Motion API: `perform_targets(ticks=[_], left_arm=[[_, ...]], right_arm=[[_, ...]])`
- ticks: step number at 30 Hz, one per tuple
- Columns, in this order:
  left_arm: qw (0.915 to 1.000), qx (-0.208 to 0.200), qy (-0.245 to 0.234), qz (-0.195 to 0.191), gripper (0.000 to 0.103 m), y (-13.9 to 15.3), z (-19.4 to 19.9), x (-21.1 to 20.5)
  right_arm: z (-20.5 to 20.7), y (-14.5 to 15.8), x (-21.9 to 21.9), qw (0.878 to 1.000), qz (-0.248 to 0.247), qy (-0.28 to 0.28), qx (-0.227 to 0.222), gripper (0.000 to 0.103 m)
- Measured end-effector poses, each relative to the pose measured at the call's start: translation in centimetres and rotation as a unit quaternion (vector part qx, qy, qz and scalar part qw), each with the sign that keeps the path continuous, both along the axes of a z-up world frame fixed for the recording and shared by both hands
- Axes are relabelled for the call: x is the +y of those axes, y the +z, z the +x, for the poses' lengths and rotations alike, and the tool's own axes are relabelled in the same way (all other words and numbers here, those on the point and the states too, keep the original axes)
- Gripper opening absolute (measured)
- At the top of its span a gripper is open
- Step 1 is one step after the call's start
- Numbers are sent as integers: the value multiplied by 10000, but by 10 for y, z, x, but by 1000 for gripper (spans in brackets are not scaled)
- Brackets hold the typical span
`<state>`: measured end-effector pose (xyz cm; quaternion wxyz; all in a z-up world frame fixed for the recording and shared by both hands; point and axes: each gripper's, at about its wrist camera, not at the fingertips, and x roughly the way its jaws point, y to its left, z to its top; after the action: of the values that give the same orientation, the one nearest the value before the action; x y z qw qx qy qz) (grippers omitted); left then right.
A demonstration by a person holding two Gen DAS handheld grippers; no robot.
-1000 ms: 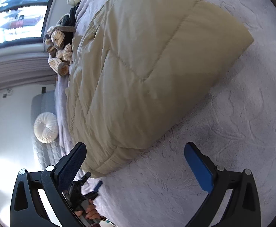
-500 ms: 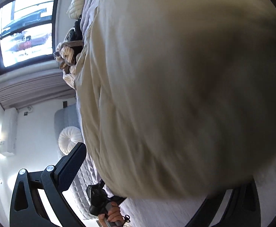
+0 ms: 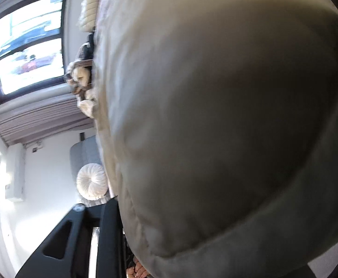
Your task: Fold large clothes
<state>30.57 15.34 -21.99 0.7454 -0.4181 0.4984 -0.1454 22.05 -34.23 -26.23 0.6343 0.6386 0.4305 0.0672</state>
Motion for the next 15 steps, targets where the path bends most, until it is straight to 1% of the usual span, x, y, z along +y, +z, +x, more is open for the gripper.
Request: perform_targets(ticks=[2,4,8,9,10,11,14,15], left_arm=[[9999,-113,-80,-75,16,12,-7,1],[9997,-160,-136,-126,16,22,-16,3],[9995,-133,-231,-158,16,39,-39,7],[9995,-127,-258,-154,16,42,-47,8],[9994,-110,-296,-139,16,45,-55,10],[9994,-76,-326,-126,16,46,-63,12],[9989,98,-438,-104,16,49,-90,19],[9987,155,-484,-88,16,48,-100,22]], right_arm=[[-5,8,0,9999,-1,46,-127,23],[-13,16,-1,9998,-17,95,-187,23],[-34,28,-2,9995,-21,237,-221,23],[-34,28,-2,9995,-21,237,-221,23],[-43,31,-1,9994,-6,276,-218,23],[-63,33,1,9993,29,335,-158,23],[-89,33,5,9992,96,378,-50,23],[-89,33,5,9992,96,378,-50,23]])
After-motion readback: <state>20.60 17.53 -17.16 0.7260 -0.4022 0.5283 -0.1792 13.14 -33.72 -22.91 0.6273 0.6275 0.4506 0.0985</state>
